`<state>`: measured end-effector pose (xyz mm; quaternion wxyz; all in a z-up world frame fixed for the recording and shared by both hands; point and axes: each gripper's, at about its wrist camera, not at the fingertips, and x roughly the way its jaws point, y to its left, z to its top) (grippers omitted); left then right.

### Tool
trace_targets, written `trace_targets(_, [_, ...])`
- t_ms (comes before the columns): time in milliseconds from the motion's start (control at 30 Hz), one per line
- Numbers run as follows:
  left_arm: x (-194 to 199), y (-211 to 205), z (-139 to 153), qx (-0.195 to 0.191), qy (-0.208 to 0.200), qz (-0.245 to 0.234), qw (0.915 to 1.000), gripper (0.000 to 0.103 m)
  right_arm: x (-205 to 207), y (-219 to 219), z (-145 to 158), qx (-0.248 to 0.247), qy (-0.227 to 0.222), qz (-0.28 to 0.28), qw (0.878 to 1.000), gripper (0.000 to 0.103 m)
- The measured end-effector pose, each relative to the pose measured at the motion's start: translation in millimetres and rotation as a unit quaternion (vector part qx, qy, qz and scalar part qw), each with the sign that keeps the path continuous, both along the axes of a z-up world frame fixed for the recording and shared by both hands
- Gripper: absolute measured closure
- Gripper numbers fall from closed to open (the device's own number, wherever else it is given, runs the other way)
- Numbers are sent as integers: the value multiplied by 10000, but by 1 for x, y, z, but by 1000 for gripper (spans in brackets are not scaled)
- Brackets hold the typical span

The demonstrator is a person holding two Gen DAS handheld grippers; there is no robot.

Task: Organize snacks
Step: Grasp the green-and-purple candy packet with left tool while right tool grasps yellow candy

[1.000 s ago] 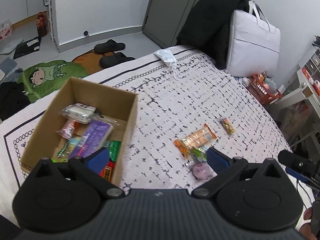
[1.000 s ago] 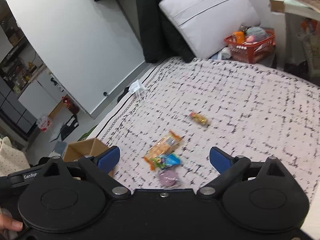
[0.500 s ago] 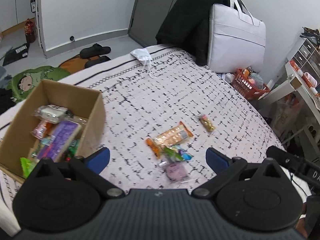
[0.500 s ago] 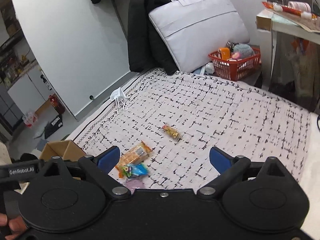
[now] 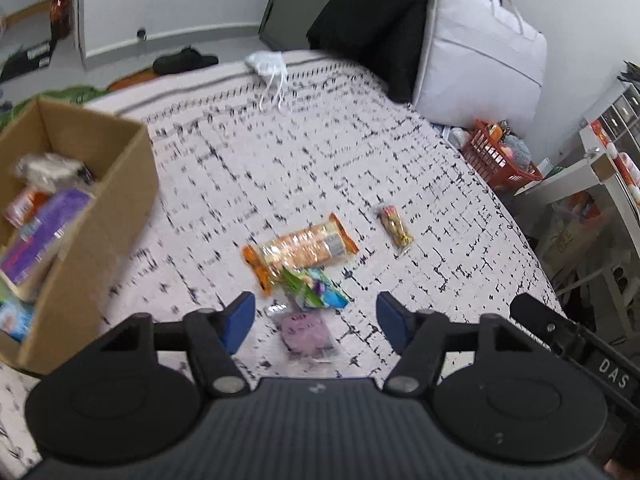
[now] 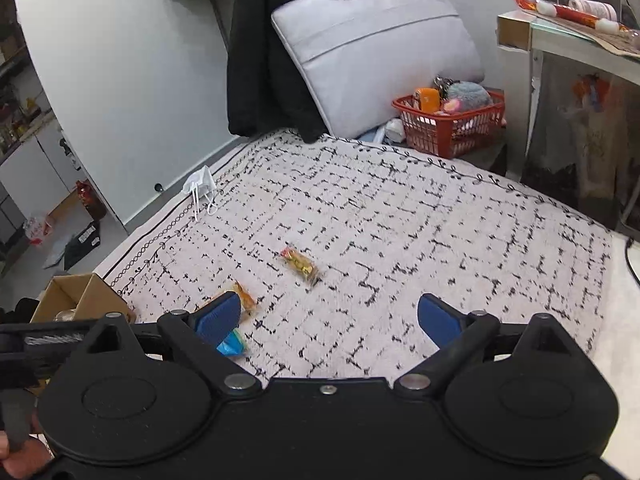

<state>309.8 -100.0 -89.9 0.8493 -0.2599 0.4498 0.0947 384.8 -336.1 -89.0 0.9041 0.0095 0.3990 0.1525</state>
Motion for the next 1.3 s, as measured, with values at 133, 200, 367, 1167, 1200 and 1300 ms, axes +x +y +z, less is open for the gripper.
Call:
trace_targets(133, [9, -3, -13, -57, 86, 185, 9998, 45, 4, 5, -6, -111, -165, 205, 9996, 13])
trace_targets(200, [14, -3, -20, -119, 140, 283, 9994, 49, 7, 10, -10, -243, -239, 363, 9988, 15])
trace_targets(367, [29, -7, -38, -140, 225, 443, 9987, 51, 19, 24, -23, -422, -188, 681, 9966, 20])
trace_targets(1167, [66, -5, -49, 237, 58, 580, 9980, 77, 62, 41, -78, -155, 267, 497, 9983, 40])
trace_targets(1200, [69, -3, -49, 232, 51, 573, 9981, 77, 63, 42, -79, -157, 236, 495, 9984, 40])
trace_targets(1300, [76, 0, -48, 233, 40, 553, 9982, 77, 67, 48, -81, -174, 114, 510, 9985, 40])
